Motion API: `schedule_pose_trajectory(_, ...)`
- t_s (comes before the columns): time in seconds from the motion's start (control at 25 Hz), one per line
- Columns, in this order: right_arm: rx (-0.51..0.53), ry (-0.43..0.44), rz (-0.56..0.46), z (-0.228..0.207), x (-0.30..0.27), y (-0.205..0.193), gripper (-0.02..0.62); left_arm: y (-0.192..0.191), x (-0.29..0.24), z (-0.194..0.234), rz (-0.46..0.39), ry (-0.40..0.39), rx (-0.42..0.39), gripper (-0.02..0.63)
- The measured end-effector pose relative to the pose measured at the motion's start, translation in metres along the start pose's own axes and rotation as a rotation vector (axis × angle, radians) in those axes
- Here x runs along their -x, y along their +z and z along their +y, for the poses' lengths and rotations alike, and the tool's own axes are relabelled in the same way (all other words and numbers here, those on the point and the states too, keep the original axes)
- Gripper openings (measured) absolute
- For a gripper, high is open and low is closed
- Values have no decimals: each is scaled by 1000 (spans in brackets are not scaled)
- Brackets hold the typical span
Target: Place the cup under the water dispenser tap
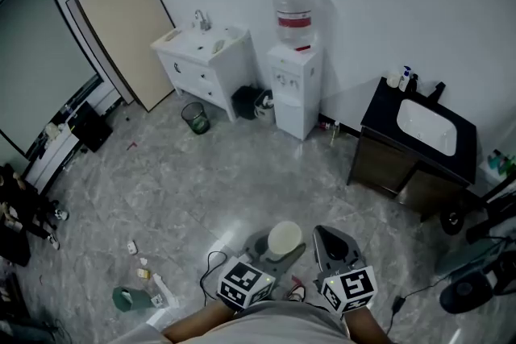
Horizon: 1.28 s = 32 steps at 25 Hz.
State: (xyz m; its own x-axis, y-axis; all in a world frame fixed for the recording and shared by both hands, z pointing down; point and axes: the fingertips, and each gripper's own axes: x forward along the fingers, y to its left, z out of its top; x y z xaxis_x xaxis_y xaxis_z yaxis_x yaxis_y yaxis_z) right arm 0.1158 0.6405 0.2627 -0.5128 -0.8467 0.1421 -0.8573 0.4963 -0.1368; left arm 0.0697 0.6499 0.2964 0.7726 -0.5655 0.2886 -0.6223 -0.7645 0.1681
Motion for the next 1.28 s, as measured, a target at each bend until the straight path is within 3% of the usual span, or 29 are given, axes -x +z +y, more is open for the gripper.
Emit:
schedule_pose_trajectory(0.28,-2,22,-16,-14,-7,2,15,7,-16,8,-7,27,0,264)
schedule_pose_trajectory(0.6,-24,28,5,-33,-57,-5,15,9,-44,60,-11,31,22,264)
schedule_pose_trajectory(0.84,-48,15,2,-60,-148,7,15,26,-83,150,-21,9,22,264)
schedule_pose_trajectory(1.28,-38,-41,-6,-99,-315,47,15,83,-144,307,-20,-63,-46,264)
